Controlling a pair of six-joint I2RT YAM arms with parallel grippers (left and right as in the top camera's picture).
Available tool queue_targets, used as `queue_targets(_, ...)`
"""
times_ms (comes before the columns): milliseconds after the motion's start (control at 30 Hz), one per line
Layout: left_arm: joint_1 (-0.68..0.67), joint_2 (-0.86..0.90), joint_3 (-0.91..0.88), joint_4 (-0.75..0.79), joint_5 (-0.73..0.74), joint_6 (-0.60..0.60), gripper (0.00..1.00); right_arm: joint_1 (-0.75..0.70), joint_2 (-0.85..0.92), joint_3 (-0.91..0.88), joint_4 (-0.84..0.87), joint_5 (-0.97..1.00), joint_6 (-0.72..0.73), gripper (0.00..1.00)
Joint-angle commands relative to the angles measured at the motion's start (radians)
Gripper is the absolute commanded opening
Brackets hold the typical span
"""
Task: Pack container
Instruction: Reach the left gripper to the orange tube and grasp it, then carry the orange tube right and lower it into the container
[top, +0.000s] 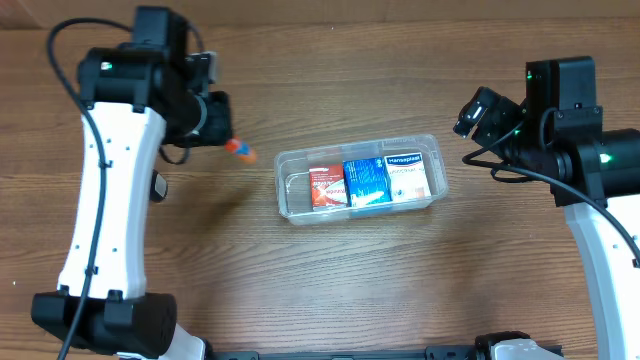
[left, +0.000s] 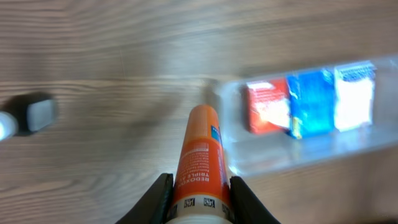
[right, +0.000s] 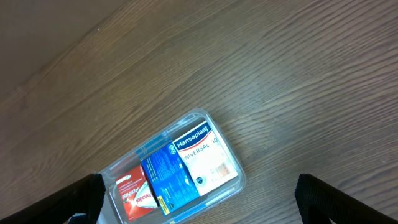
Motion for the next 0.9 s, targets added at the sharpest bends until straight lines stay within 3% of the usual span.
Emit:
queue_targets(0, -0.147, -0.015, 0.06, -0.03, 0.05, 0.001, 0.12, -0.004, -0.007, 0.015, 0.003, -0.001, 0.0, 1.0)
queue_targets(167, -0.369, -0.014, 0.06, 0.01, 0.02, 0.001, 0.12, -0.004, -0.007, 0.015, 0.003, -0.001, 0.0, 1.0)
queue_targets(300, -0.469, 0.003, 0.056, 0.039, -0.121, 0.001, 0.12, -0.004, -0.007, 0.015, 0.003, -0.001, 0.0, 1.0)
queue_targets(633, -0.497, 0.135, 0.011, 0.135, -0.154, 0.001, 0.12, -0.004, -0.007, 0.015, 0.003, -0.001, 0.0, 1.0)
queue_targets(867, -0.499, 0.269, 0.011, 0.122, -0.088, 0.01, 0.11, -0.004, -0.007, 0.015, 0.003, -0.001, 0.0, 1.0)
